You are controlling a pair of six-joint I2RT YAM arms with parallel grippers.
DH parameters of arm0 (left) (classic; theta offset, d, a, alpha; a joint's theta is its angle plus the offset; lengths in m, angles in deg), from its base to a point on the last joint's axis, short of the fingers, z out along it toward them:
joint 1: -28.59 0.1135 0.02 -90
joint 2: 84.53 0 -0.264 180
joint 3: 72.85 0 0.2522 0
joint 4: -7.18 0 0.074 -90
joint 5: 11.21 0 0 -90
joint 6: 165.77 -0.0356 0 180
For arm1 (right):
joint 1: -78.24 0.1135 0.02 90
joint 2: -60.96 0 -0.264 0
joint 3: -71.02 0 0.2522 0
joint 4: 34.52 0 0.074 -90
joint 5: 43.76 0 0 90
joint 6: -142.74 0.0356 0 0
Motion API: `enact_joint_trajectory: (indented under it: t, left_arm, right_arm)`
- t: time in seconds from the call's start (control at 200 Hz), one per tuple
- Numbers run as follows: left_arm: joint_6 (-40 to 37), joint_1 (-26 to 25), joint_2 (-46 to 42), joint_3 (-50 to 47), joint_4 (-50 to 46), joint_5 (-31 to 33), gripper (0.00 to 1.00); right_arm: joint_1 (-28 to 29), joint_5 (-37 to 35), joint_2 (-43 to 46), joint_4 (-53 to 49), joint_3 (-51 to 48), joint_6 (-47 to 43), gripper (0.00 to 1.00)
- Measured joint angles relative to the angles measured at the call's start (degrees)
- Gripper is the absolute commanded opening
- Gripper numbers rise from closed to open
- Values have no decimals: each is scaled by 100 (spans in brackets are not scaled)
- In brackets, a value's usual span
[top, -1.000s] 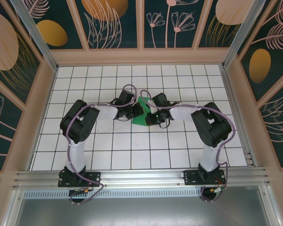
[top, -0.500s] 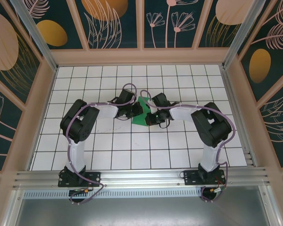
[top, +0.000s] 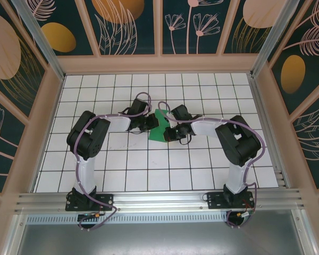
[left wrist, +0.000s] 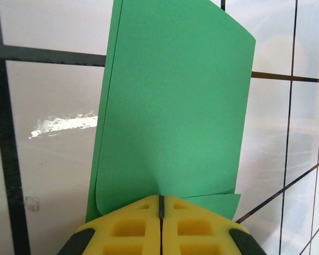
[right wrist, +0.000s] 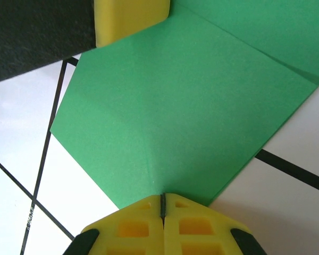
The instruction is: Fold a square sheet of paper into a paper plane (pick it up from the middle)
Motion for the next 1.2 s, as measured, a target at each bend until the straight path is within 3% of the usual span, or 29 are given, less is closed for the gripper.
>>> enact_joint_trajectory:
  t: [0.445, 0.816, 1.201]
  left_arm:
    - [-66, 144, 15, -138, 306, -129, 8]
    - [-63, 166, 15, -175, 382, -208, 8]
    - [-61, 181, 20, -199, 446, -225, 8]
  right_arm:
    - [-192, 741, -173, -192, 964, 44, 1]
    - [-219, 876, -1102, -260, 1497, 15, 0]
    - [-223, 876, -1224, -343, 1644, -127, 0]
